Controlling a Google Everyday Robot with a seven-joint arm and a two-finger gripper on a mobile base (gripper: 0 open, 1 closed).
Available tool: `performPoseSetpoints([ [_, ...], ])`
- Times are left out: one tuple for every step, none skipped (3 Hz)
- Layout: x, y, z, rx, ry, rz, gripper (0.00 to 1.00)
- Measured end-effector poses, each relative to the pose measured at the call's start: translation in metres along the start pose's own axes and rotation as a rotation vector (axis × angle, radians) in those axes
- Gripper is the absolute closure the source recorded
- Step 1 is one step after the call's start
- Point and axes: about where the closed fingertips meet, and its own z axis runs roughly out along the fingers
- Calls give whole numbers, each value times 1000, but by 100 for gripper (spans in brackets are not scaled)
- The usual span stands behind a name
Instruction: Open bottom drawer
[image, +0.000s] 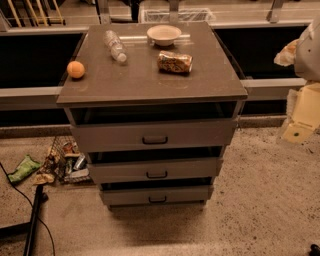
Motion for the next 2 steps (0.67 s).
performPoseSetpoints([
  [-3, 1, -2, 14, 2, -12, 0],
  [-6, 13, 29, -8, -28, -28, 0],
])
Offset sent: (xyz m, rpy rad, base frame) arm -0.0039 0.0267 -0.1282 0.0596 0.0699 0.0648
